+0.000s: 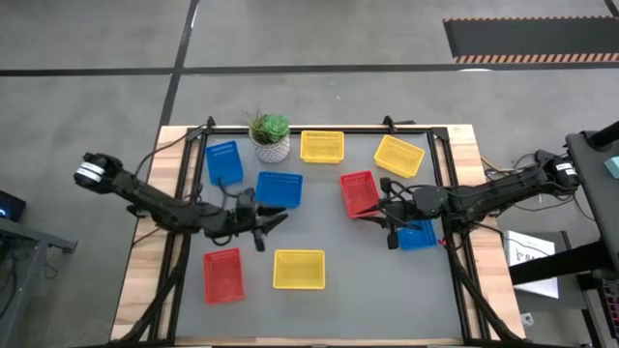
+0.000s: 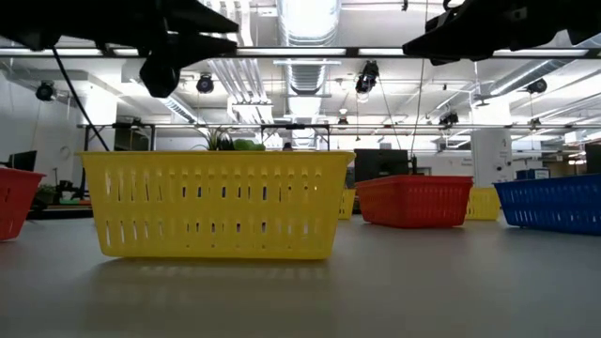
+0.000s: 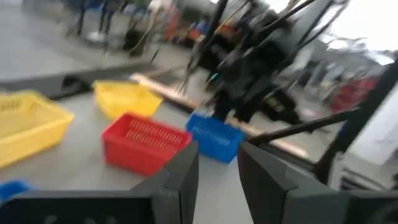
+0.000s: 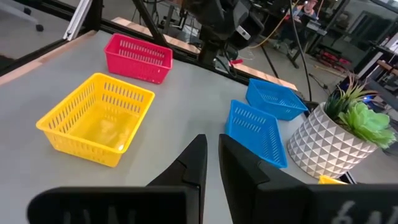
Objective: Stack baskets by color
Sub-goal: Stack the middle blue bin on top of the top blue bin
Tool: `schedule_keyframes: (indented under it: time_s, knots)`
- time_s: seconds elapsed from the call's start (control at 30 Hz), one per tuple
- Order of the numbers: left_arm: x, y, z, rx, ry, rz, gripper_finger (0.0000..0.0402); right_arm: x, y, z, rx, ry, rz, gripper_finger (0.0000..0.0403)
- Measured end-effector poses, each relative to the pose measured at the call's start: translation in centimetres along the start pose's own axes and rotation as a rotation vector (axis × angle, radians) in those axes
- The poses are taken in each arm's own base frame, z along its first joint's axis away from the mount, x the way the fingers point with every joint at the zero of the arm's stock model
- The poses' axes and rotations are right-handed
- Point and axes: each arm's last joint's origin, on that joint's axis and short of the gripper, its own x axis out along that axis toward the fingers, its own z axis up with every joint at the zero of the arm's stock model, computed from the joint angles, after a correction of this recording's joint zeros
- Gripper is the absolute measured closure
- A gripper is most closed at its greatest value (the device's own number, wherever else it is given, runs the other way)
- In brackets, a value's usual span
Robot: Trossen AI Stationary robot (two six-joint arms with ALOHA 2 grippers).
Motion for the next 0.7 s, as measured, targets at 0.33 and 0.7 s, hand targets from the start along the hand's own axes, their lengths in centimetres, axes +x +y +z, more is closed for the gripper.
schedule_keyframes:
  time_s: [0.33,0.7]
  knots:
    - [3.0,-1.0,2.7,-0.128,0.15,0.23,0.0307,-0.2,0.0,-0.2,-0.004,0.027,0.008,0.0369]
    - [8.9,-0.2,3.1,-0.117,0.312,0.552,0.0307,-1.6,-0.1,-0.5,0.041,0.087,0.016,0.0369]
